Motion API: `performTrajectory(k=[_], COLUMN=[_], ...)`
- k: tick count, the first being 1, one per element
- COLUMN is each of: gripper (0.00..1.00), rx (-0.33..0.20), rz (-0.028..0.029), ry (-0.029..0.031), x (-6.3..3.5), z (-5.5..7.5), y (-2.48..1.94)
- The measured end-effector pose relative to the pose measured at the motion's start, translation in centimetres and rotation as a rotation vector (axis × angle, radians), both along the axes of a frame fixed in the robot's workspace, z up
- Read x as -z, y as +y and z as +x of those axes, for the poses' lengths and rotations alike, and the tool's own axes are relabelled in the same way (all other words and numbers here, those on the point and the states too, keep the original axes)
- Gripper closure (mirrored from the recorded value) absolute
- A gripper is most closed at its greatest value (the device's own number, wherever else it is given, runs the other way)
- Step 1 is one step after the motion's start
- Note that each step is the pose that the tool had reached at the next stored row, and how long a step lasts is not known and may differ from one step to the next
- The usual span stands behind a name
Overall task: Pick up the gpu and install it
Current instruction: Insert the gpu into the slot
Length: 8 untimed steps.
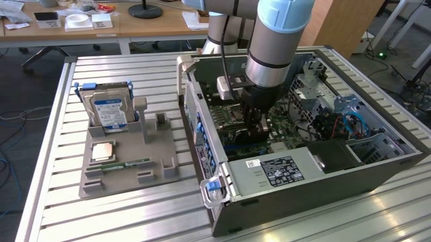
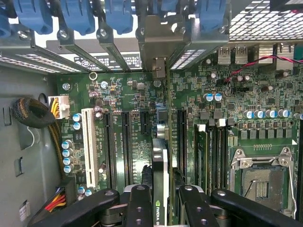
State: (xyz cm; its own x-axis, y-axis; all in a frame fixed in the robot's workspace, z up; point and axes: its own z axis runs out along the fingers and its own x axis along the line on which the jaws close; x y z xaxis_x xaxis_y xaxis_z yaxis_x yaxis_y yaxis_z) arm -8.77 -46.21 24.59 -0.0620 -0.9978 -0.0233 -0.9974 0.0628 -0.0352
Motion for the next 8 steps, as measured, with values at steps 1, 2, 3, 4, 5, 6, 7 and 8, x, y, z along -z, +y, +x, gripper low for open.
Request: performTrajectory(k=[1,2,3,4,5,6,7,8], gripper=[0.74,0.74,0.74,0.74,0.74,0.74,0.74,0.74], rx=[0.0,0.0,0.0,0.001,0.002,0.003,0.003,0.003], rz=[0.0,0.0,0.0,0.0,0.0,0.0,0.0,0.0], ry=[0.0,0.0,0.0,0.0,0.0001,0.0,0.0,0.0], x=[0.0,0.0,0.0,0.0,0.0,0.0,0.0,0.0], z=[0.0,0.0,0.0,0.0,0.0,0.0,0.0,0.0], y=[0.0,0.0,0.0,0.0,0.0,0.0,0.0,0.0])
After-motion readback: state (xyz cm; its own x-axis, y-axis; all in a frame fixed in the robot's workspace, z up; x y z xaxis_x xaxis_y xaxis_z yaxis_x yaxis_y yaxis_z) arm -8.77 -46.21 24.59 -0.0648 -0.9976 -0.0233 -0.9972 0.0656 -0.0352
